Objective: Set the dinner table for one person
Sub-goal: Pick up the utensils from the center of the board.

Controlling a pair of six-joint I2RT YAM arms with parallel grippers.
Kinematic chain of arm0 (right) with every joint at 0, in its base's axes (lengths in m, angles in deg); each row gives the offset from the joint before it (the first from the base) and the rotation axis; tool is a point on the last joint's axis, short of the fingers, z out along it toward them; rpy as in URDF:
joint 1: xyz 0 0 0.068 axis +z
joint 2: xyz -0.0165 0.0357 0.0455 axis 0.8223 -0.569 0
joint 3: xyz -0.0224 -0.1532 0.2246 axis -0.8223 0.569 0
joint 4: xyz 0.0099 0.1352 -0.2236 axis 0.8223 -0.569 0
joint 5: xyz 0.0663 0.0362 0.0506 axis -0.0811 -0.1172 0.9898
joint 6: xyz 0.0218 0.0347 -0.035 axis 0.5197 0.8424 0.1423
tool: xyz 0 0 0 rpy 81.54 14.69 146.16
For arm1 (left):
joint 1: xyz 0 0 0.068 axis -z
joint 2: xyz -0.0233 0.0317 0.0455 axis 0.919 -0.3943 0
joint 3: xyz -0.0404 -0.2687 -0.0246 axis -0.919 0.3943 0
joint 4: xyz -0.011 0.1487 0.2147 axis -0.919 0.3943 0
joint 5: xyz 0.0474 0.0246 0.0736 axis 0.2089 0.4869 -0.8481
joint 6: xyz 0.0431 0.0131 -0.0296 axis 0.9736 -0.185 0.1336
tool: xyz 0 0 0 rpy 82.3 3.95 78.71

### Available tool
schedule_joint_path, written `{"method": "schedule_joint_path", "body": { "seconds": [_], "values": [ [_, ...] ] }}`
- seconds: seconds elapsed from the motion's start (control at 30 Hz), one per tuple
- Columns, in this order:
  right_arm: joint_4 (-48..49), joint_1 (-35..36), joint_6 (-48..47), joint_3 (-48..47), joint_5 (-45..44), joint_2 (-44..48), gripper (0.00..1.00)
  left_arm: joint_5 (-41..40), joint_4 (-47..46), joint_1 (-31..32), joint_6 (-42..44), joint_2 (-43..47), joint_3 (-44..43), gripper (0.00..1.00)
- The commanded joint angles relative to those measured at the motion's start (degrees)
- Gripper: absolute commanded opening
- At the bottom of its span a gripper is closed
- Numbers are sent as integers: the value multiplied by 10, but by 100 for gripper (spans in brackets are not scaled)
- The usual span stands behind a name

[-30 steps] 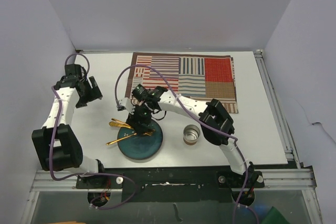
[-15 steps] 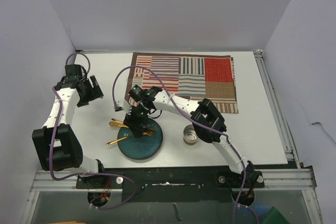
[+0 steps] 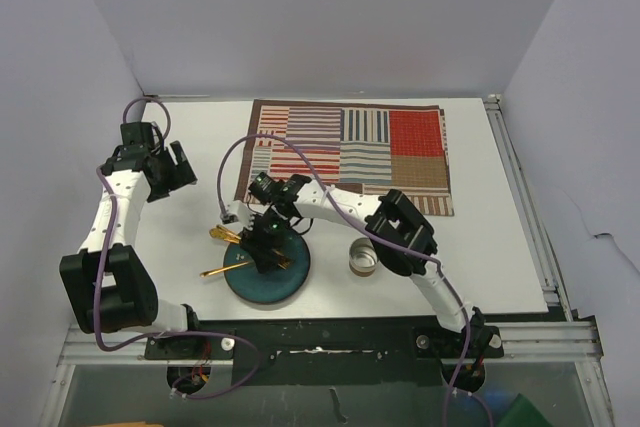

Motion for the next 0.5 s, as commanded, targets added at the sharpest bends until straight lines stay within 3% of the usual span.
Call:
{"method": "schedule_joint_path", "body": {
  "seconds": [0.0,0.2,0.47],
  "values": [
    [-2,25,13,55,-33,37,67,11,-21,-2,-1,19,-14,71],
    [21,34,34,95,-42,31,62,19,-20,-2,-3,30,-12,71],
    [7,41,54,74,-65,-8,14,21,-19,-2,0,41,-8,71]
  ]
}}
